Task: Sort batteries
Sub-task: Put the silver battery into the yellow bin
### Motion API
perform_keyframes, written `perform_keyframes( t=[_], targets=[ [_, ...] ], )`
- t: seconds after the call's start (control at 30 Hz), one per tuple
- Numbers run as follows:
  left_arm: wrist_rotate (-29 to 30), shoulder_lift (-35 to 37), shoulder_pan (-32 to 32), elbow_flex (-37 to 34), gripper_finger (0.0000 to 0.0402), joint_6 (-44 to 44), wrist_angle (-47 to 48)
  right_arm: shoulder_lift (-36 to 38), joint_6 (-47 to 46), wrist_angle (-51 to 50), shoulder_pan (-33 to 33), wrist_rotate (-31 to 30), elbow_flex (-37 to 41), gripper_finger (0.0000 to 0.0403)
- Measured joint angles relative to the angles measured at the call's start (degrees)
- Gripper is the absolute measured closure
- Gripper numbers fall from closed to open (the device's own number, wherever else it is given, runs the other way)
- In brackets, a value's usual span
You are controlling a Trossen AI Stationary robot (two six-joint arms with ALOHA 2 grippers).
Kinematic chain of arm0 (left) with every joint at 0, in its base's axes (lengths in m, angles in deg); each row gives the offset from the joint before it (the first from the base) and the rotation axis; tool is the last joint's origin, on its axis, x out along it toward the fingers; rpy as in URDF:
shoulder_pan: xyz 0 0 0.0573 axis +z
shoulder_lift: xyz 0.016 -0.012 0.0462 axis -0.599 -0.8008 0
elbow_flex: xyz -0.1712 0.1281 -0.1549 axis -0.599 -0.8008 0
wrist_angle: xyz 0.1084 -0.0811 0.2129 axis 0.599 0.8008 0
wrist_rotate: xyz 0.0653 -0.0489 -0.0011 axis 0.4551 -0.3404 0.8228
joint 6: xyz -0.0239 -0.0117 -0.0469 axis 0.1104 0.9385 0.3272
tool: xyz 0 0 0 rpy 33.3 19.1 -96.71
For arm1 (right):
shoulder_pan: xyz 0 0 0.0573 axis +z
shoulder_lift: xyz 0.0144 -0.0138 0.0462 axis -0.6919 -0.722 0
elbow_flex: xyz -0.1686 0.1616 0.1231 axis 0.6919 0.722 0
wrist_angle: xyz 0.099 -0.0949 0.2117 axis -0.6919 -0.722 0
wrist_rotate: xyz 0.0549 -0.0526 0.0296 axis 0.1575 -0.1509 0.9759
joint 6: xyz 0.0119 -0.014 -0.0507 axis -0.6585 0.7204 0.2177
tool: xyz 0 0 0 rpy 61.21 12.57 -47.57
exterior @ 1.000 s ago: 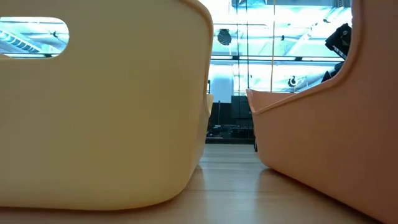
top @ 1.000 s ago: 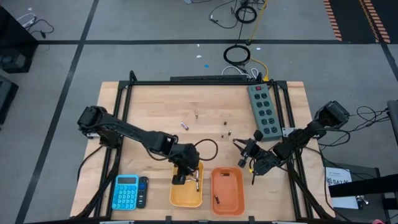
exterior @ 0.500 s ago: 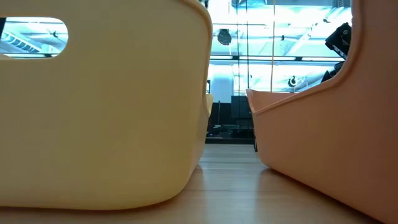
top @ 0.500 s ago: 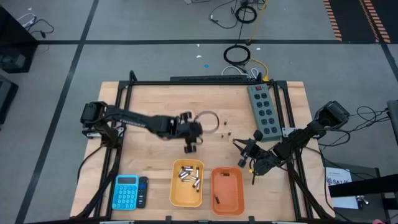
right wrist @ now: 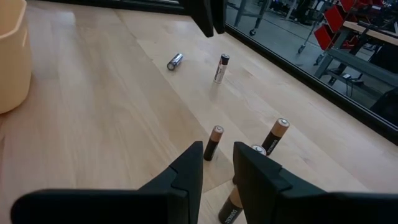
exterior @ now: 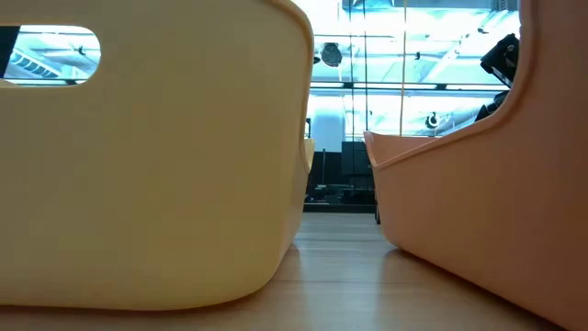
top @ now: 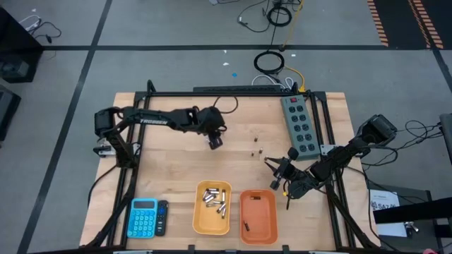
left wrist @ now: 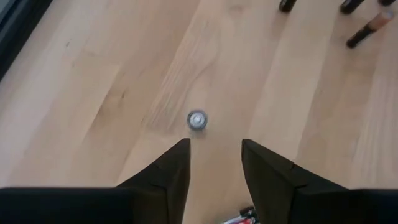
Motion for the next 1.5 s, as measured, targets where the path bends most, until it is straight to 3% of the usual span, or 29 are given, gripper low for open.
perform_keyframes(
  t=[0.33,0.5,0.67,1.23,1.37,1.5],
  targets=[
    [-0.6,-1.0,0.2,-1.0,0.0166,-0.1,-6.5,0.0,0.0,0.1,0.0,0.0,0.0,0.0323],
    [0.3,-5.3,0.2,-1.0,0.0162,0.0,-11.0,0.0,0.0,0.4,0.0,0.0,0.0,0.0323],
    [5.9,-8.3,0.2,-1.0,0.0162,-0.2,-14.6,0.0,0.0,0.2,0.0,0.0,0.0,0.0323],
    [5.8,-13.8,0.2,-0.9,0.0163,1.3,-18.8,0.0,0.2,-0.2,0.0,1.3,0.0,0.0323],
    [5.8,-13.9,0.2,-0.9,0.0202,0.1,-18.8,0.0,0.1,-0.2,0.0,1.3,0.0,0.0323],
    [5.7,-13.9,0.1,-0.9,0.0332,-1.7,-16.7,0.0,0.1,-0.3,0.0,1.4,0.0,0.0323]
  ],
)
